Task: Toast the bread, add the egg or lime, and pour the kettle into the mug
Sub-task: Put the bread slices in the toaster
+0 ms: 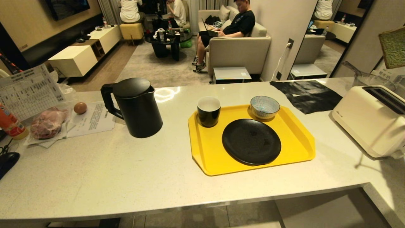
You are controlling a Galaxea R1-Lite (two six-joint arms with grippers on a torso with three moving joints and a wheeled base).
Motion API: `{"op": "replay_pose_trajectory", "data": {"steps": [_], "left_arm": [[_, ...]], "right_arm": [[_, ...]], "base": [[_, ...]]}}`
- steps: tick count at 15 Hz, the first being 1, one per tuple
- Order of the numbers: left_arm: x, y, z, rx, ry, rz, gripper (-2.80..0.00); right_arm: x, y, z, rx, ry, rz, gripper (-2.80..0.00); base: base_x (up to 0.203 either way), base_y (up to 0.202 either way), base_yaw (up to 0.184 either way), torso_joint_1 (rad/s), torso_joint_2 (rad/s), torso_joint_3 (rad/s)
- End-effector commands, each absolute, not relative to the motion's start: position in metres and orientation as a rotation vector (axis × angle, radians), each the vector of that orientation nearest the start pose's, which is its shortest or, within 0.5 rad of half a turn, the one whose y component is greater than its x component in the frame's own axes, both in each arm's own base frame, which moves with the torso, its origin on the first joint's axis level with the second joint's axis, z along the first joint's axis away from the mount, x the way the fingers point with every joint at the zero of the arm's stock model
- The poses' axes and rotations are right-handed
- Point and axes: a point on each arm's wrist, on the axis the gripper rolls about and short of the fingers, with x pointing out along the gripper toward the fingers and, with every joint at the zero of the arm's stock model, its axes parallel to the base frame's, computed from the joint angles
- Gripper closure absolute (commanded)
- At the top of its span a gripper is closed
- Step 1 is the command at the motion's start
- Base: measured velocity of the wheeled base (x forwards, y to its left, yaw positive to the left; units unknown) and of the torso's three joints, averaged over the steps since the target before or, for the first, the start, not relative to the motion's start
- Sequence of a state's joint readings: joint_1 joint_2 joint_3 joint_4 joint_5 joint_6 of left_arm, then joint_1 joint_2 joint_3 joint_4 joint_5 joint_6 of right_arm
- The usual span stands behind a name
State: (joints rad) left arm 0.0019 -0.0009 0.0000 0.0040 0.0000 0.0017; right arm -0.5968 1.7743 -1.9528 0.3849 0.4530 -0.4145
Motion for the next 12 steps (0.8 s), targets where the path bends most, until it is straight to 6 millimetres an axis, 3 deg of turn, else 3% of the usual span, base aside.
{"op": "replay_pose_trajectory", "data": {"steps": [1,12], "left_arm": [[-0.0229,-0.0001,0.0750,0.002,0.003,0.003,0.00],[-0.0228,0.0000,0.0750,0.002,0.005,0.002,0.00]], "right_arm": [[0.2695,-0.1711,0.3768,-0.308,0.210,-0.100,0.00],[0.2710,-0.1720,0.3753,-0.305,0.213,-0.093,0.00]], "base": [[0.000,0.000,0.000,0.000,0.00,0.000],[0.000,0.000,0.000,0.000,0.00,0.000]]}}
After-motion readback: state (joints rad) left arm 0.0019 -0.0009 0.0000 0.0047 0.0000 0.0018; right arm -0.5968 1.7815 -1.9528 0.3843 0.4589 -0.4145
